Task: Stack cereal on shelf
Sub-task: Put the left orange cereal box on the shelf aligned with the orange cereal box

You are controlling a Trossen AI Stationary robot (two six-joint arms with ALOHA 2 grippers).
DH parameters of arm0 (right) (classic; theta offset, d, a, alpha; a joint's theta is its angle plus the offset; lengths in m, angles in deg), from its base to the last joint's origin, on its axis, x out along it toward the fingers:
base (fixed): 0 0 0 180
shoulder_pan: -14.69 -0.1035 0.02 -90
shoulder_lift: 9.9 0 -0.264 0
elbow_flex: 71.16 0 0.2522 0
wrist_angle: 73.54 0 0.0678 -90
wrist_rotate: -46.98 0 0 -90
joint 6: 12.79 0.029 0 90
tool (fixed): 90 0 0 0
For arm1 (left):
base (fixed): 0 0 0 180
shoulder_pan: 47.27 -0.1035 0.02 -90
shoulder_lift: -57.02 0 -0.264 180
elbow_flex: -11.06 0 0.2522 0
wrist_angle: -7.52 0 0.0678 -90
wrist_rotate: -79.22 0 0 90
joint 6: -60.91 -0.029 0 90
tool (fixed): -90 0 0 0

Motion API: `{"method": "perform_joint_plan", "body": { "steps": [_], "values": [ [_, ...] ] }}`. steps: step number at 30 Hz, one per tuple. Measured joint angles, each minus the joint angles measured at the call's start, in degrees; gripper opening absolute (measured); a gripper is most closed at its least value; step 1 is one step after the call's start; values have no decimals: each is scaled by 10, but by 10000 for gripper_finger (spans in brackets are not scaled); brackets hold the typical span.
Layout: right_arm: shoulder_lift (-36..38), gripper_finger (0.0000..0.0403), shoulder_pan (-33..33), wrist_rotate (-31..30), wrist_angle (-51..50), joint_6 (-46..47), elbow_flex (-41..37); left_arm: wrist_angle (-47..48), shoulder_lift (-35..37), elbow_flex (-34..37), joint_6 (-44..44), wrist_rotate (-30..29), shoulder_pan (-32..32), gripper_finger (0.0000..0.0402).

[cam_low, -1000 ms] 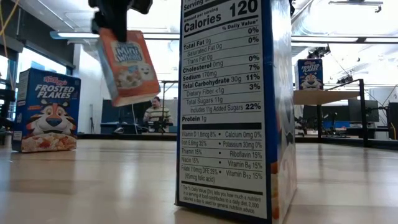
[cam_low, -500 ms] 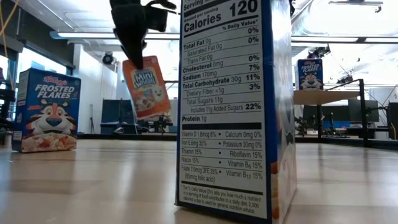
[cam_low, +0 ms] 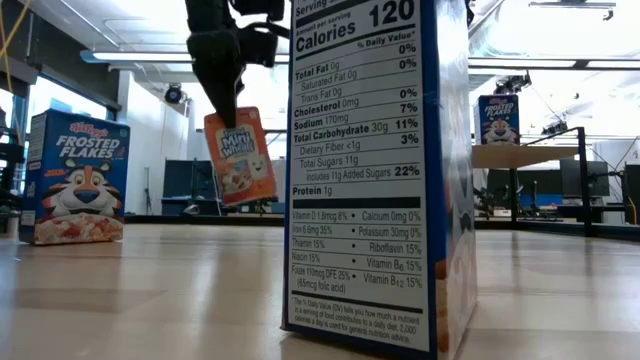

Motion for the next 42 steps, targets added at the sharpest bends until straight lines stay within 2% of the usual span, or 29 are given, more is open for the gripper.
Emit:
{"method": "perform_joint_plan", "body": {
  "steps": [17, 31, 42],
  "values": [
    [0, 217, 0, 0, -4, 0, 0, -13, -59, 1, -8, 15, 1, 168],
    [0, 217, 0, 0, -4, 0, 0, -18, -73, 1, -25, 36, 17, 168],
    [0, 217, 0, 0, -4, 0, 0, -18, -73, 1, -29, 37, 22, 198]
  ]
}}
